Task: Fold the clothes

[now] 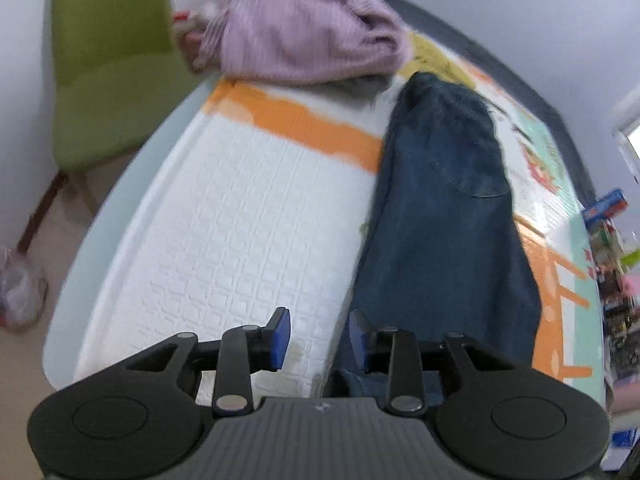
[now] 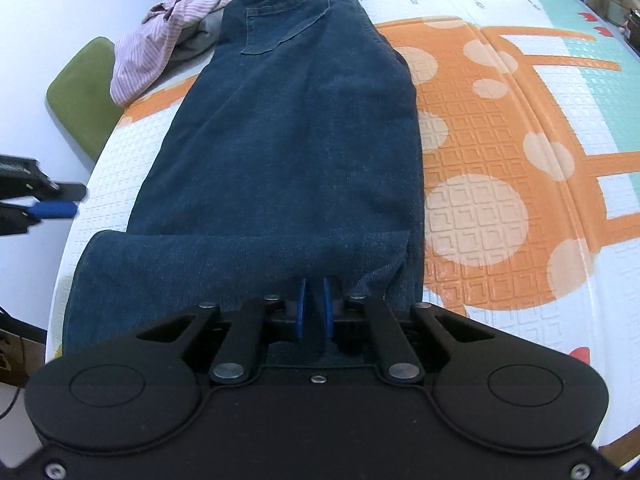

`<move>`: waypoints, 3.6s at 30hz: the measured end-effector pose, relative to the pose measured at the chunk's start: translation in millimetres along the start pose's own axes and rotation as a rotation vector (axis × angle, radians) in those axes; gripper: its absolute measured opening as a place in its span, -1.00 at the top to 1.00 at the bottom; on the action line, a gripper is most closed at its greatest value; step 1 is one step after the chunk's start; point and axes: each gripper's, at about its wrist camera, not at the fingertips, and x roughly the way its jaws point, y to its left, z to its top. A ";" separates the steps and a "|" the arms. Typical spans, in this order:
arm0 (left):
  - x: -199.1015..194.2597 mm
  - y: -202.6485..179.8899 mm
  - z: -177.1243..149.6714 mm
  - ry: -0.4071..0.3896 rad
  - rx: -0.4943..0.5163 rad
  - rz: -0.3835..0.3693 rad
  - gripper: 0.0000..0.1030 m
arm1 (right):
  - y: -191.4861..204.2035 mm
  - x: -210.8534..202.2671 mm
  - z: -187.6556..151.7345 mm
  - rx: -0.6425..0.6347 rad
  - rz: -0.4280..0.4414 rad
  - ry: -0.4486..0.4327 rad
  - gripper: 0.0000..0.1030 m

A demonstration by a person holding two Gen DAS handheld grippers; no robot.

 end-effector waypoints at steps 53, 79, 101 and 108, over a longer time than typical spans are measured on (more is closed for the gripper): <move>6.5 27.3 -59.0 -0.005 -0.074 -0.111 0.84 | -44.9 -52.9 -1.1 0.183 -0.048 -0.123 0.51; 31.0 -12.1 -47.5 0.065 0.012 -0.130 0.76 | -31.9 -29.2 3.9 0.186 0.019 -0.114 0.89; 63.9 -39.4 15.2 -0.010 0.044 -0.115 0.80 | -31.2 -25.6 72.4 0.220 0.027 -0.239 0.91; 95.0 -37.7 9.5 -0.007 0.079 -0.065 0.75 | -44.4 18.5 68.6 0.255 -0.043 -0.164 0.91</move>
